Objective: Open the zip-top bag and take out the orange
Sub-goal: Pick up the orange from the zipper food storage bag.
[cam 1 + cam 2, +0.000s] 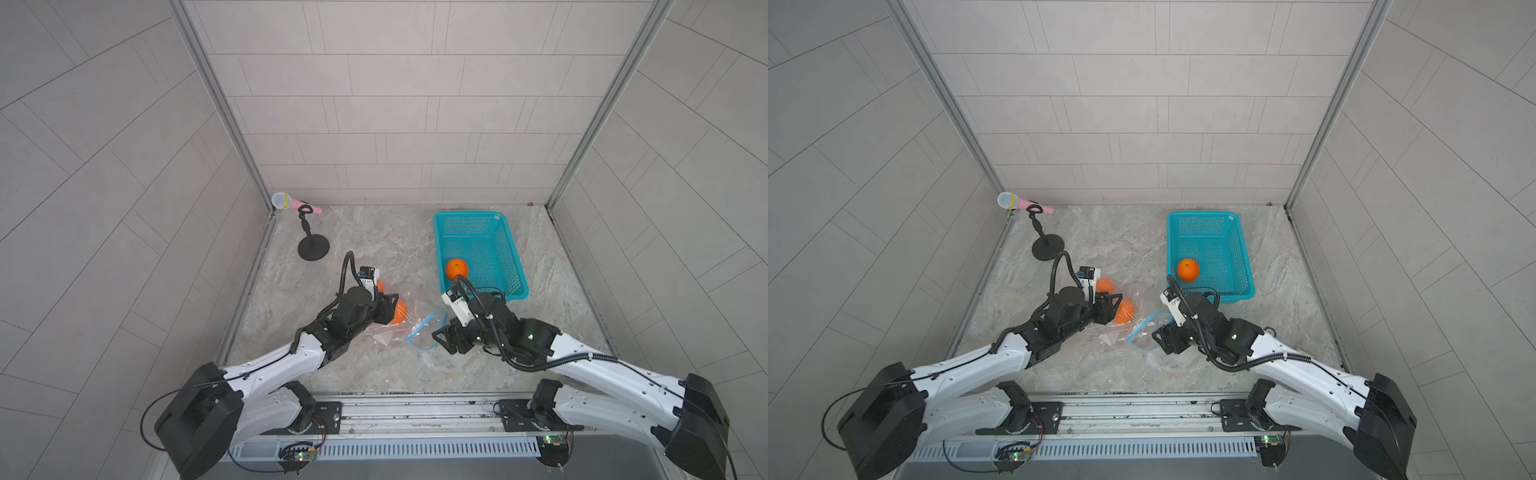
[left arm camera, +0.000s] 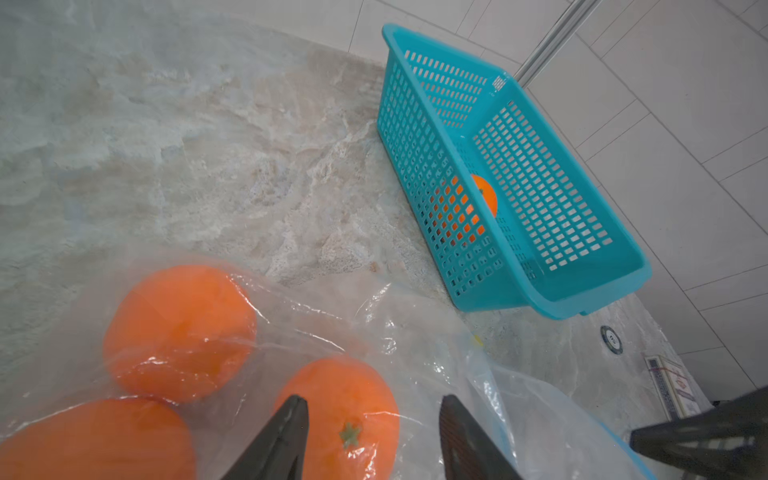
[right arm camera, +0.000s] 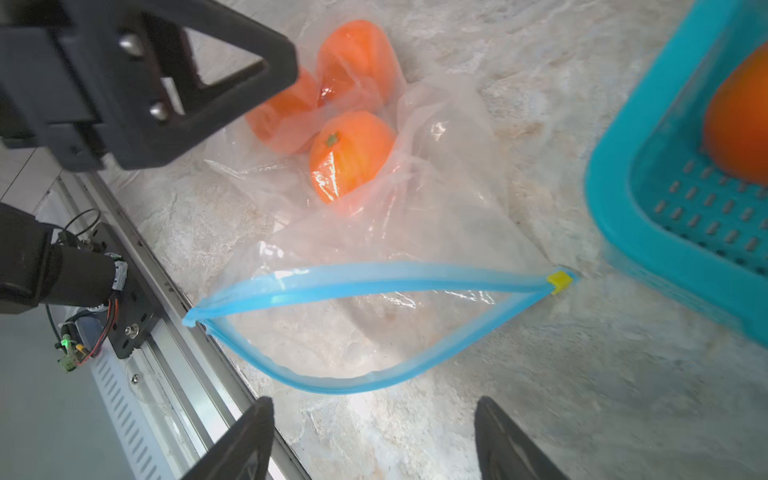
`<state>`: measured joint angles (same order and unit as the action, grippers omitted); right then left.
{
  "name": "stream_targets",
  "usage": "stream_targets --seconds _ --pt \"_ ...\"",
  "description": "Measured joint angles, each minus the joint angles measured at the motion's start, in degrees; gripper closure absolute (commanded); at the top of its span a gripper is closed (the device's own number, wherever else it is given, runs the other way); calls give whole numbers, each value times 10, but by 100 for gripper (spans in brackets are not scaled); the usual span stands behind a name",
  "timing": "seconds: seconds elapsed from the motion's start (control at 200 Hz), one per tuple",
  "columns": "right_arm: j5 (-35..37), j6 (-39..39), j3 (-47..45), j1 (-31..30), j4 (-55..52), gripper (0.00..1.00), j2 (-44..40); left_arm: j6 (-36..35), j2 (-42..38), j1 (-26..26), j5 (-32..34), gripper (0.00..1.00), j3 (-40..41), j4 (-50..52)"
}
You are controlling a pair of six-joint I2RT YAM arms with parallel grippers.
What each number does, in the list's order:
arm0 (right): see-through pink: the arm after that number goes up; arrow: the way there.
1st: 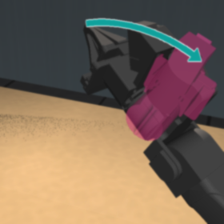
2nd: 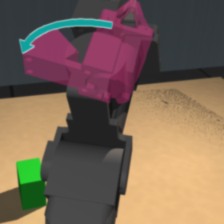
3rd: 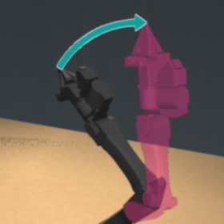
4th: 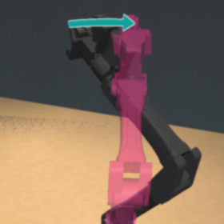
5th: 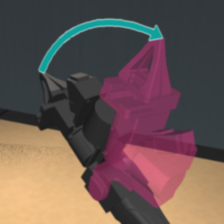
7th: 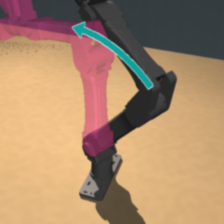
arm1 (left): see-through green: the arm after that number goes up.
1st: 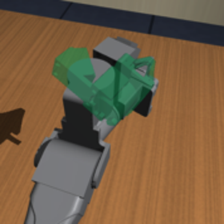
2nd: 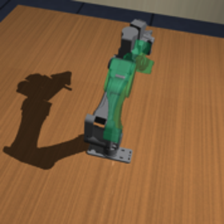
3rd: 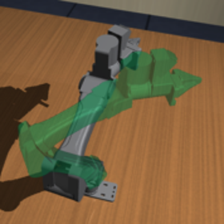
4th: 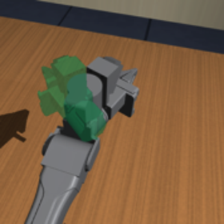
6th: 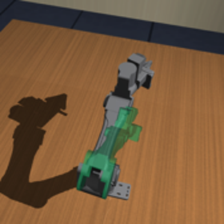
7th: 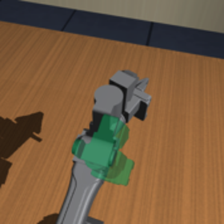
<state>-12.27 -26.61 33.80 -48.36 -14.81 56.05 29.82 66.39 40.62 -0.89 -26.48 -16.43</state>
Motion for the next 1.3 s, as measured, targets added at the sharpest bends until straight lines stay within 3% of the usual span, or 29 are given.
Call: stream_targets --seconds 0.105,0.19,0.345,0.625,0.876,1.301 --pt "14 6 -30 -7 76 28 24 -2 20 0 24 58 13 -26" --pt "21 18 -40 -8 143 35 58 -12 43 -5 46 63 21 -62" --pt "12 24 -38 -8 252 39 143 -17 120 -32 34 63 12 -105" --pt "12 31 -61 -8 419 36 263 -11 226 -42 10 65 9 -255" --pt "17 51 -50 14 509 15 352 -9 282 -42 -13 68 16 -369" --pt "-20 61 -25 28 715 1 512 9 275 -42 -42 68 29 -378"
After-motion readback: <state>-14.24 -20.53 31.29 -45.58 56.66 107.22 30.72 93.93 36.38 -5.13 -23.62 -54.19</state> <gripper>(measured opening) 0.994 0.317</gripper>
